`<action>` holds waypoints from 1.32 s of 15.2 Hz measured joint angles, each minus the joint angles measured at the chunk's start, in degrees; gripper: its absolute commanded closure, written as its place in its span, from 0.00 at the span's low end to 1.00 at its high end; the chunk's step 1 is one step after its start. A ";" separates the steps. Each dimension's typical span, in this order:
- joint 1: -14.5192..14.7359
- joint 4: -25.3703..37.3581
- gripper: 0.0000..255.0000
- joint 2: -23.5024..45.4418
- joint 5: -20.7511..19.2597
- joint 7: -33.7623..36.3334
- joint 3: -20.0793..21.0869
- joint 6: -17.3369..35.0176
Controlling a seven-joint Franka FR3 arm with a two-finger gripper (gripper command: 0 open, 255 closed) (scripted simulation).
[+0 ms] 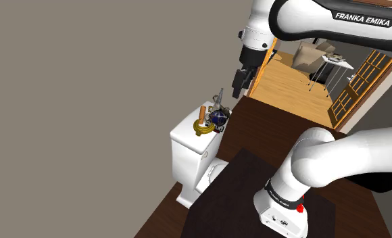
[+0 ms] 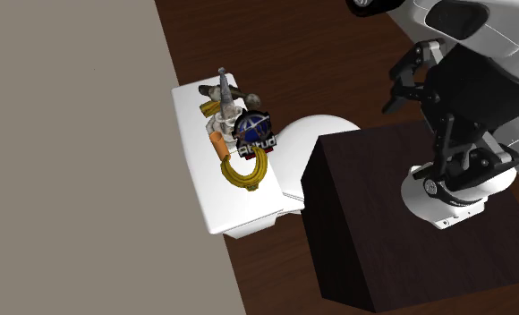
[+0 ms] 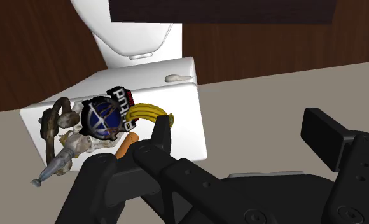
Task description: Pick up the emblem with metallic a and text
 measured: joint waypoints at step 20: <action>-1.48 11.70 0.00 33.13 9.05 -34.12 -30.40 12.42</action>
